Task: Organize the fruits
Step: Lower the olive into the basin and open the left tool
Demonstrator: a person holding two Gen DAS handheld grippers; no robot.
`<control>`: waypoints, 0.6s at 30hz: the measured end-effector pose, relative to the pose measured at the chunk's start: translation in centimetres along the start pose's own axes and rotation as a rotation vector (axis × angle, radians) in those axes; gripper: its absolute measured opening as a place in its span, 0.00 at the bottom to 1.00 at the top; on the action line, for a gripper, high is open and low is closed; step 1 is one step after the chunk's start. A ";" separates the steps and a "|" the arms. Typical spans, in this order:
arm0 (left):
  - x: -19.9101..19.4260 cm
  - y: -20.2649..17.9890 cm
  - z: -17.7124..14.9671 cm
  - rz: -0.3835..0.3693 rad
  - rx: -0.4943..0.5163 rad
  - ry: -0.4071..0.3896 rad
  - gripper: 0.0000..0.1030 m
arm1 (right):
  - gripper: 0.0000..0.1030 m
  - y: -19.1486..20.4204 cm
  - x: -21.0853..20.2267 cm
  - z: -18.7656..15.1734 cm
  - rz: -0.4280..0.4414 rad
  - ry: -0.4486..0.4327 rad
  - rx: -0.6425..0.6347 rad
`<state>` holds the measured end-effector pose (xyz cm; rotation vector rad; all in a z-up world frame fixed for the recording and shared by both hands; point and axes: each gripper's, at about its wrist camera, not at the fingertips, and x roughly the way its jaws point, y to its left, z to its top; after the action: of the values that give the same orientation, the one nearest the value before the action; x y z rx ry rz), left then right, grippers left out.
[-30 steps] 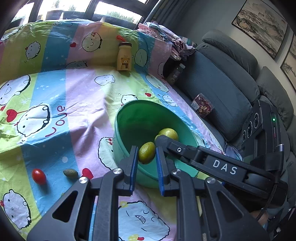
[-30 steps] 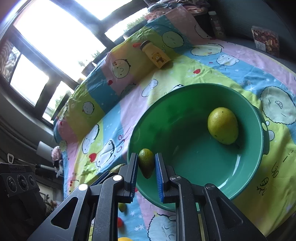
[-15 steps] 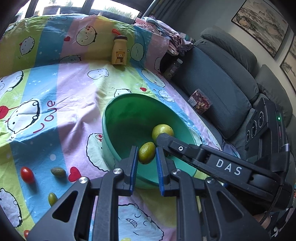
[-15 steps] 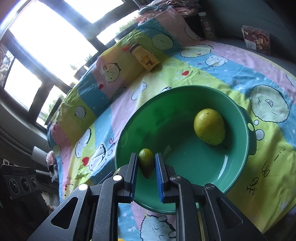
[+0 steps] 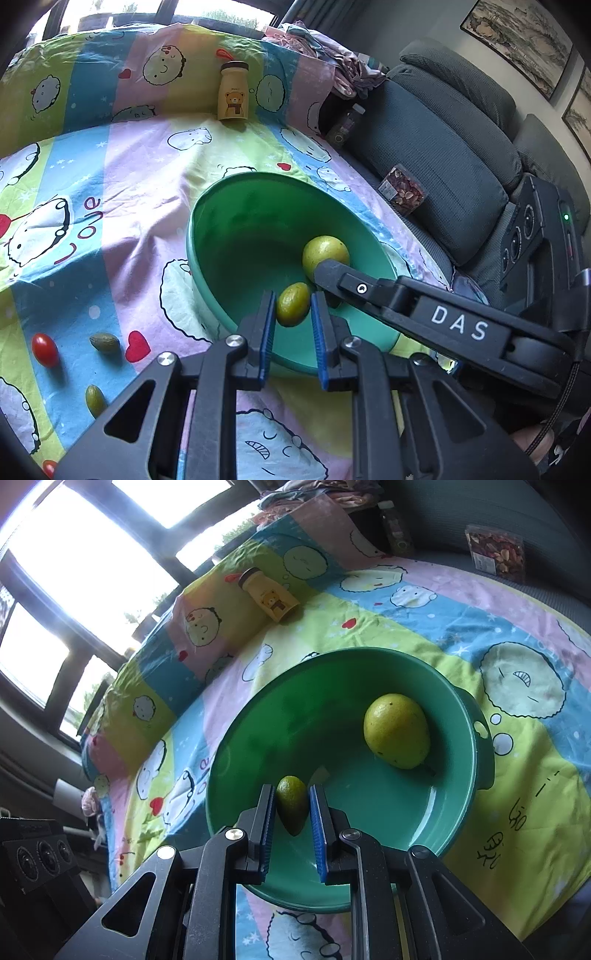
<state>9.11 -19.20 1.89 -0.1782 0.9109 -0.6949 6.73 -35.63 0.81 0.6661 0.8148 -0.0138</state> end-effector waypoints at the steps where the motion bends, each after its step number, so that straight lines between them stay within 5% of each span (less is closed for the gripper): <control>1: 0.1 -0.1 0.0 0.002 0.002 0.004 0.18 | 0.18 0.0 0.0 0.0 -0.002 0.000 0.001; 18: 1.4 -0.8 -0.4 0.008 0.024 0.027 0.18 | 0.18 -0.8 0.4 0.0 -0.050 0.015 0.013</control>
<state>9.00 -20.62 1.09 -0.1438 0.9284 -0.7017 6.83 -36.19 0.12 0.6591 0.8468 -0.0596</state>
